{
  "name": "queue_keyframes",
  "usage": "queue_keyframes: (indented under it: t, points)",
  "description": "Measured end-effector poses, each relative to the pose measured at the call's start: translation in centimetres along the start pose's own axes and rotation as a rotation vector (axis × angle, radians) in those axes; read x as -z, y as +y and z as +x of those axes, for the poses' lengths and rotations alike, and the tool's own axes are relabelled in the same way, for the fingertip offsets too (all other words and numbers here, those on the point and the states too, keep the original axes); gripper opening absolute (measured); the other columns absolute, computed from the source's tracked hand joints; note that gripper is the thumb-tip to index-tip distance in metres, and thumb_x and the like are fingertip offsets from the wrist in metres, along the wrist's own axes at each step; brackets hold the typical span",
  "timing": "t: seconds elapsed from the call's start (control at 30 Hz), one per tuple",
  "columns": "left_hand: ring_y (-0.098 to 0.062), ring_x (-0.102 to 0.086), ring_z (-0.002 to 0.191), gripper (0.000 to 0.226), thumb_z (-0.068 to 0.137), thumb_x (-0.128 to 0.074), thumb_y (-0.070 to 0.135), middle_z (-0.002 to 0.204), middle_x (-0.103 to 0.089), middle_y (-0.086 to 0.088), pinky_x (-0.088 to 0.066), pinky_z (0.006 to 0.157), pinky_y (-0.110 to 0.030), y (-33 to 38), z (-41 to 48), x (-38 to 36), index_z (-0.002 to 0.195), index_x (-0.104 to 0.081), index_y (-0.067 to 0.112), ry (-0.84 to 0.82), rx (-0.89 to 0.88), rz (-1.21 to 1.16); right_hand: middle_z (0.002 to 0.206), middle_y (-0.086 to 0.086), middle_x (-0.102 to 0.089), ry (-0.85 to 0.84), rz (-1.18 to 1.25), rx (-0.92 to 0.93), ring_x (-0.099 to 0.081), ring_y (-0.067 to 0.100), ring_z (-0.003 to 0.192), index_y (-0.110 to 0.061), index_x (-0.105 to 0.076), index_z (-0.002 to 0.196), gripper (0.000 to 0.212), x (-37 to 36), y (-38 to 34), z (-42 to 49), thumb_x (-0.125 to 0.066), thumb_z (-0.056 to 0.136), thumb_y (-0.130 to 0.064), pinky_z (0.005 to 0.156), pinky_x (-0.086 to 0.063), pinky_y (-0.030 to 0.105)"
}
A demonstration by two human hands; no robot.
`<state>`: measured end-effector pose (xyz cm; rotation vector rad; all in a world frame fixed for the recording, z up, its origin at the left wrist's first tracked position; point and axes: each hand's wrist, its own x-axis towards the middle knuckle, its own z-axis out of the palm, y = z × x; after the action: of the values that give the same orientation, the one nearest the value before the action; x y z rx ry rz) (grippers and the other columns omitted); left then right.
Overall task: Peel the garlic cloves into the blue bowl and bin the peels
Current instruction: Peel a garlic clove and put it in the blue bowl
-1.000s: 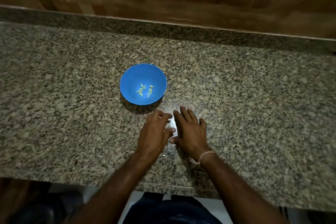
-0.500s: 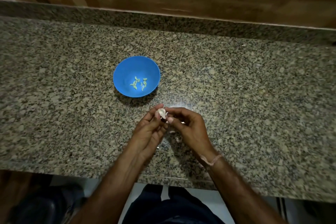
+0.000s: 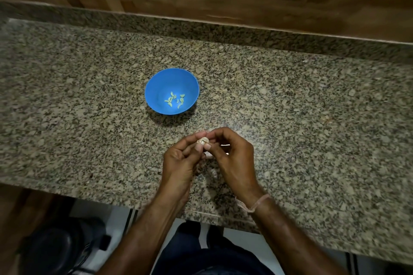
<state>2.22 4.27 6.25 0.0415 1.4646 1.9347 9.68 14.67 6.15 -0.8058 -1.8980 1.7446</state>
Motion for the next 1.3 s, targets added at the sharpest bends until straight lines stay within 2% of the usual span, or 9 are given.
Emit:
queue_keyframes:
  t: [0.13,0.2,0.43,0.67,0.87,0.97,1.03,1.13,1.3]
  points:
    - [-0.025,-0.073,0.112,0.024,0.096,-0.065,0.000,0.113,-0.077,-0.012,-0.058,0.096,-0.037,-0.1,-0.6,-0.2,0.119,-0.071,0.005,0.050,-0.045,0.126,0.089,-0.005,-0.078,-0.011,0.056,-0.006,-0.075,0.013,0.086,-0.013,-0.076,0.095,0.009,0.6,0.0,-0.2,-0.076,0.092,-0.005,0.076,-0.059,0.025]
    - [-0.022,-0.073,0.112,0.025,0.096,-0.065,-0.001,0.112,-0.078,-0.009,-0.058,0.097,-0.034,-0.3,-1.0,-0.4,0.119,-0.072,0.005,0.061,-0.063,0.157,0.089,-0.006,-0.078,-0.003,0.047,-0.011,-0.074,0.012,0.085,-0.012,-0.076,0.095,0.007,0.7,0.1,-0.3,-0.076,0.092,-0.006,0.075,-0.057,0.022]
    - [-0.016,-0.074,0.107,0.024,0.094,-0.067,-0.004,0.107,-0.079,-0.005,-0.058,0.090,-0.023,-0.8,-1.4,-1.2,0.115,-0.074,0.007,0.131,-0.075,0.200,0.082,-0.005,-0.072,0.035,-0.061,-0.043,-0.068,0.008,0.076,-0.011,-0.072,0.092,0.008,0.3,1.0,-0.5,-0.074,0.093,-0.004,0.066,-0.053,0.018]
    - [-0.014,-0.076,0.099,0.021,0.090,-0.072,-0.003,0.099,-0.080,0.000,-0.060,0.090,-0.032,-1.3,-0.8,-0.5,0.104,-0.078,0.011,0.172,-0.076,0.370,0.080,-0.001,-0.071,-0.095,0.073,-0.247,-0.066,0.002,0.072,-0.004,-0.071,0.095,0.006,0.7,2.8,0.3,-0.076,0.092,-0.004,0.068,-0.056,0.020]
    - [-0.004,-0.075,0.090,0.020,0.088,-0.077,0.001,0.095,-0.080,0.006,-0.059,0.078,-0.017,-1.9,-0.3,0.2,0.102,-0.081,0.016,0.214,-0.145,0.638,0.084,0.009,-0.071,-0.195,0.061,-0.415,-0.066,0.019,0.080,-0.006,-0.071,0.093,0.011,0.0,4.6,1.4,-0.081,0.089,-0.009,0.076,-0.057,0.038]
    - [-0.004,-0.075,0.090,0.020,0.089,-0.076,0.002,0.095,-0.079,0.006,-0.059,0.078,-0.017,-2.2,0.0,0.5,0.103,-0.081,0.016,0.235,-0.146,0.689,0.080,0.008,-0.070,-0.178,0.111,-0.457,-0.064,0.018,0.077,-0.010,-0.070,0.088,0.011,-0.4,5.2,1.6,-0.077,0.091,-0.003,0.071,-0.055,0.033]
    - [-0.005,-0.075,0.090,0.021,0.090,-0.076,0.002,0.095,-0.079,0.005,-0.060,0.079,-0.019,-2.4,0.1,0.7,0.104,-0.080,0.016,0.238,-0.133,0.699,0.080,0.007,-0.070,-0.147,0.103,-0.447,-0.065,0.016,0.077,-0.010,-0.071,0.088,0.011,-0.7,5.4,1.4,-0.077,0.091,-0.001,0.071,-0.056,0.031]
    - [-0.007,-0.076,0.089,0.019,0.090,-0.075,0.001,0.094,-0.080,0.003,-0.063,0.082,-0.027,-2.6,0.5,1.0,0.103,-0.079,0.015,0.240,-0.095,0.675,0.080,0.007,-0.072,-0.105,0.082,-0.422,-0.066,0.016,0.078,-0.008,-0.073,0.089,0.009,-1.1,5.9,1.3,-0.078,0.089,-0.001,0.076,-0.058,0.036]
    - [-0.014,-0.075,0.094,0.020,0.087,-0.077,0.002,0.097,-0.080,0.002,-0.062,0.086,-0.038,-2.8,1.2,1.6,0.100,-0.081,0.017,0.244,-0.045,0.621,0.091,0.019,-0.077,-0.055,0.126,-0.445,-0.070,0.020,0.080,-0.003,-0.076,0.094,0.004,-1.5,6.6,1.0,-0.077,0.091,-0.005,0.079,-0.061,0.040]
